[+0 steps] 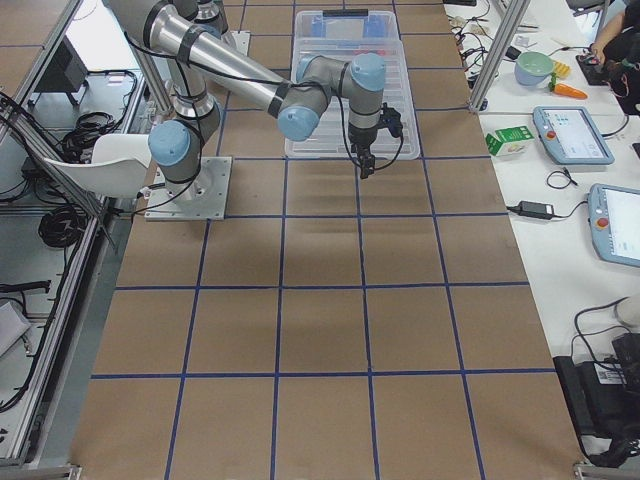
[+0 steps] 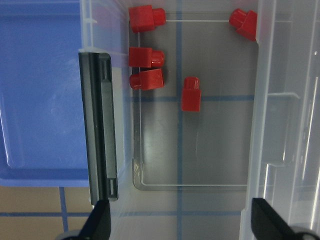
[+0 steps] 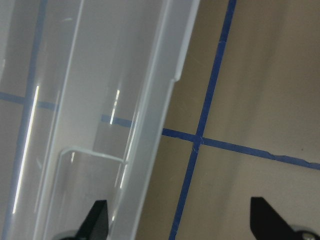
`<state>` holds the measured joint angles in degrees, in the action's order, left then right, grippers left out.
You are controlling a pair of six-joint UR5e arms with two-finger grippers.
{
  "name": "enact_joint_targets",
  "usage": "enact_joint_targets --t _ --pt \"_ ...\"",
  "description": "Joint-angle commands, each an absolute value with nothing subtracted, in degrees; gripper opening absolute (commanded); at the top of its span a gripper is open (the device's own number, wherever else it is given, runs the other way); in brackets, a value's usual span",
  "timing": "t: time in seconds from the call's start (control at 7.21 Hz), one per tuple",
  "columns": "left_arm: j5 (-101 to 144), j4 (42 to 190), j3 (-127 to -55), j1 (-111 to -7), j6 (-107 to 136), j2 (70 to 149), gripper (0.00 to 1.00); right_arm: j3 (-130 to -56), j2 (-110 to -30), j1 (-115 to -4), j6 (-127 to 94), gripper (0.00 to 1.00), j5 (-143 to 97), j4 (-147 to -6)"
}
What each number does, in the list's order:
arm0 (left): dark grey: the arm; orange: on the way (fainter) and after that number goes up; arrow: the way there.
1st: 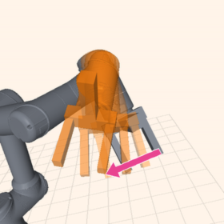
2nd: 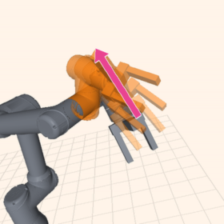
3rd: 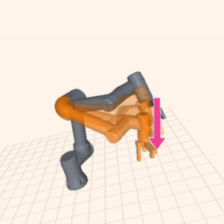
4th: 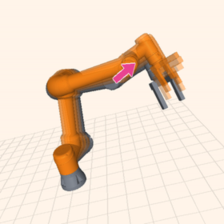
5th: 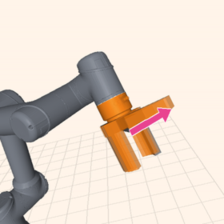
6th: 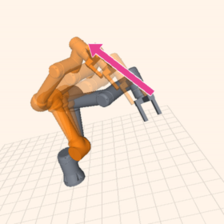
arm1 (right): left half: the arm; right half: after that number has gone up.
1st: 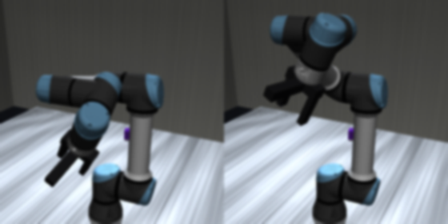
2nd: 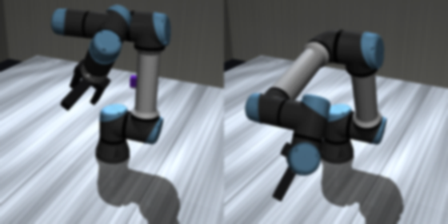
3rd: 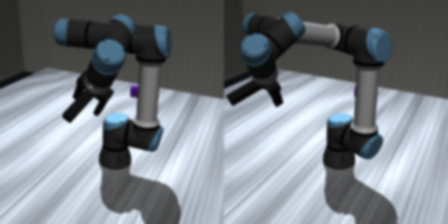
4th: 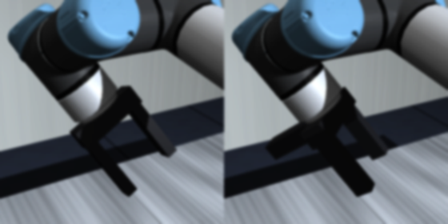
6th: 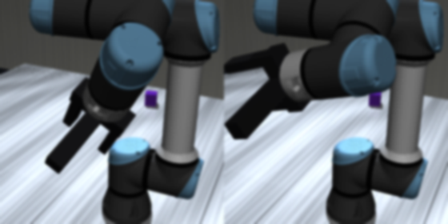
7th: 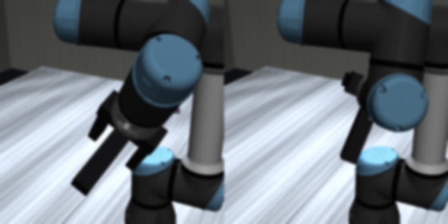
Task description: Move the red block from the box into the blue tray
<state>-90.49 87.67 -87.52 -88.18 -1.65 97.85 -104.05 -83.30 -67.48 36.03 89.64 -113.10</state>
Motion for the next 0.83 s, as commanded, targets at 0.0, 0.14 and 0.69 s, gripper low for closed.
enact_joint_targets --t 0.0,0.14,0.69 --pt "-90.4 81.3 -90.6 -88.2 -1.5 101.0 1.00 -104.2 -83.4 -65.4 38.1 1.00 89.6 -113.0" --pt "-90.5 80.9 -92.7 -88.2 -1.6 101.6 1.00 -104.2 -83.3 -64.6 38.4 1.00 89.7 -113.0" --pt "-90.1 72.1 -98.3 -88.4 1.0 106.3 0.92 -104.2 -83.4 -62.5 40.6 1.00 90.0 -113.0"
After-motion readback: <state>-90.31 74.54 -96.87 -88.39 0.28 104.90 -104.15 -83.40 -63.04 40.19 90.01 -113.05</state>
